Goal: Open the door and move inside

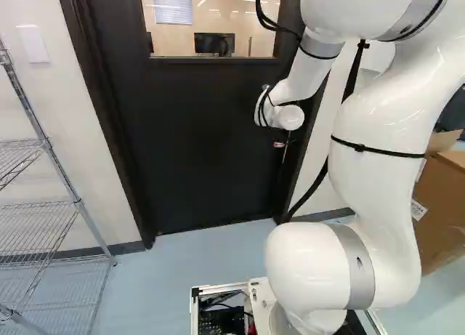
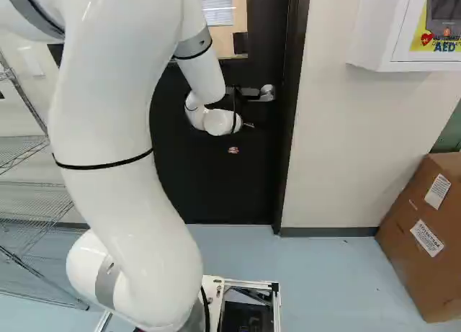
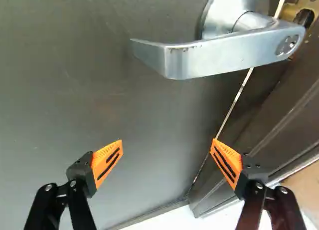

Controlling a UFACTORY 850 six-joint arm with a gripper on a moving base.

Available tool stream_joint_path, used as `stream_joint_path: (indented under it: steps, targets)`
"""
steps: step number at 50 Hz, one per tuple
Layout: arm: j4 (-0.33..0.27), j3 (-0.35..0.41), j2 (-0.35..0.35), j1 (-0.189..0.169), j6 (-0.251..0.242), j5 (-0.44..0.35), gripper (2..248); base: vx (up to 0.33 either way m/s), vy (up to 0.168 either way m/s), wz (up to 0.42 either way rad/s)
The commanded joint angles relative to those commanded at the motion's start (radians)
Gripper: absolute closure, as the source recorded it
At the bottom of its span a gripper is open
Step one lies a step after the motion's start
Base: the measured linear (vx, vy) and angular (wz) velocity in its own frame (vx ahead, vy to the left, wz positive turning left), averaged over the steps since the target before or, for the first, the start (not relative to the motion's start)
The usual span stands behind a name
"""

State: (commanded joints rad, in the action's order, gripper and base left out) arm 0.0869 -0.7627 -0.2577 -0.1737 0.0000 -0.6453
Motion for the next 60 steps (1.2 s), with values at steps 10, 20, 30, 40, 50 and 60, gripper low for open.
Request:
stream_joint_path:
  steps: [10, 20, 30, 40, 50, 60]
  targets:
    - [0.037, -0.032, -0.027, 0.009, 0.000, 0.025, 3, 0.000, 0.000, 0.000]
    - [0.074, -0.068, -0.057, 0.018, 0.000, 0.050, 3, 0.000, 0.000, 0.000]
    - [0.114, -0.107, -0.090, 0.028, 0.000, 0.075, 3, 0.000, 0.000, 0.000]
    - [0.154, -0.150, -0.125, 0.040, 0.000, 0.096, 3, 0.000, 0.000, 0.000]
    - [0.194, -0.197, -0.162, 0.052, 0.000, 0.110, 3, 0.000, 0.000, 0.000]
    - [0.227, -0.246, -0.200, 0.065, 0.000, 0.119, 3, 0.000, 0.000, 0.000]
